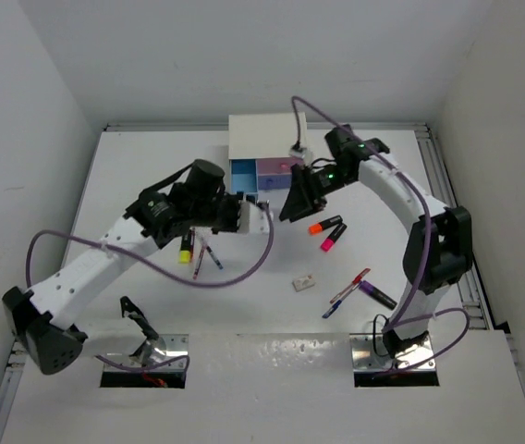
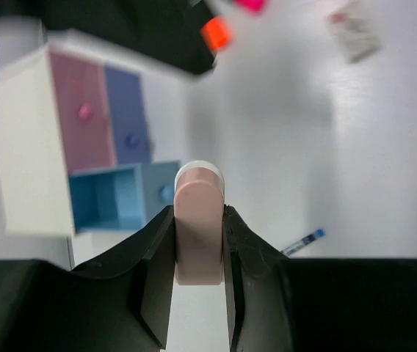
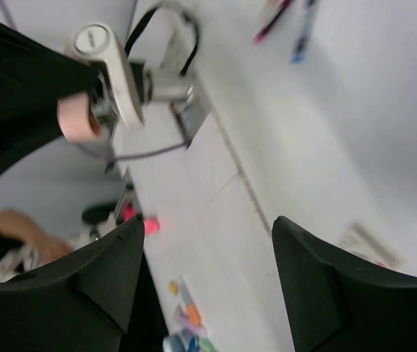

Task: Sort the stationery into containers
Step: Pass the stationery from the right arm to the left, then place the stationery into the container

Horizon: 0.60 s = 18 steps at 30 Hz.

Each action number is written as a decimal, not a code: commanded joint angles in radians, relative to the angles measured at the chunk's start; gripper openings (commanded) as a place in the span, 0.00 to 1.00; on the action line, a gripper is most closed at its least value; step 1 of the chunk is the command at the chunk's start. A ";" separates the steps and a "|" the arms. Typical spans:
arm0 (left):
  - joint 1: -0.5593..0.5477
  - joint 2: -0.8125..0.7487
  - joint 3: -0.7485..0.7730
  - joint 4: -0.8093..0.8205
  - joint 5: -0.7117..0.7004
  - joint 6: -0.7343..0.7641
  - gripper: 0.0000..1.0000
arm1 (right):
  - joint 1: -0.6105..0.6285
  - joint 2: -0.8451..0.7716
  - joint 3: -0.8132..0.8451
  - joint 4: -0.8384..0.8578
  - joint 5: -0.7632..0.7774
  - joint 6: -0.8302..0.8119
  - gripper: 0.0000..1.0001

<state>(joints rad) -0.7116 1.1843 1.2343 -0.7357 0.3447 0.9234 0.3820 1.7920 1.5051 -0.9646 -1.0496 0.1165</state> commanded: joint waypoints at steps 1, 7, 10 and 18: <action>0.043 0.128 0.175 0.160 -0.257 -0.289 0.00 | -0.121 -0.088 0.040 0.043 0.048 0.018 0.70; 0.179 0.518 0.575 -0.063 -0.340 -0.694 0.00 | -0.180 -0.134 -0.052 0.030 0.097 -0.026 0.69; 0.241 0.624 0.711 -0.094 -0.303 -0.863 0.00 | -0.193 -0.164 -0.088 0.041 0.102 -0.026 0.69; 0.285 0.666 0.668 -0.070 -0.291 -1.100 0.00 | -0.230 -0.195 -0.129 0.038 0.103 -0.028 0.69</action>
<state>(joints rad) -0.4255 1.8748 1.8946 -0.8116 0.0406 -0.0307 0.1673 1.6375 1.3865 -0.9428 -0.9436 0.1047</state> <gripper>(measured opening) 0.333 0.691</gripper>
